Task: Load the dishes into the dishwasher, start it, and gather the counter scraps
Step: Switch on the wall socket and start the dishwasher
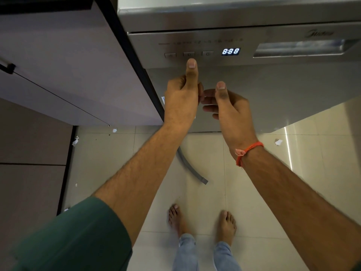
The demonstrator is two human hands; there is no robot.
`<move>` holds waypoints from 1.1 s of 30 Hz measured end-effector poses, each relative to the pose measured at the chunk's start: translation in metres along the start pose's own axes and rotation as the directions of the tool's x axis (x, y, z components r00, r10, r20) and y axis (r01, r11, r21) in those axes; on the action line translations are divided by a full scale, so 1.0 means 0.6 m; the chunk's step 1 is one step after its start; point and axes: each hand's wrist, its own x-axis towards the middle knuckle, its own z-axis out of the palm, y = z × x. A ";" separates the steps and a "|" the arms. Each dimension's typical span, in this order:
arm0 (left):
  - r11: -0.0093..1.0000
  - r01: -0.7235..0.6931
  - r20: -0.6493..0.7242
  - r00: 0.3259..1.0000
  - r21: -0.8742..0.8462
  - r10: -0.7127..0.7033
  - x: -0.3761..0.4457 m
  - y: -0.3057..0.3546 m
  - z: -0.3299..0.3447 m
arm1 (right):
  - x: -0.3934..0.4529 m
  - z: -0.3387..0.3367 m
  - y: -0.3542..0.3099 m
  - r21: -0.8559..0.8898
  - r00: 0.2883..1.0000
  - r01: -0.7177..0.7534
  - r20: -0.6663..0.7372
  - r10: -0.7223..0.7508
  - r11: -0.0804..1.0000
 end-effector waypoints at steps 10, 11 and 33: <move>0.998 0.046 -0.023 0.999 -0.035 -0.046 0.003 0.008 0.016 | 0.004 -0.019 0.006 0.007 1.000 -0.009 -0.017 0.010 1.000; 0.998 0.049 -0.033 0.998 -0.042 -0.051 0.002 0.009 0.016 | 0.005 -0.019 0.007 0.005 1.000 -0.014 -0.019 0.014 1.000; 0.997 0.078 -0.076 0.994 -0.017 -0.079 0.004 0.017 0.015 | 0.019 -0.030 0.006 0.010 0.999 -0.036 -0.025 0.036 0.999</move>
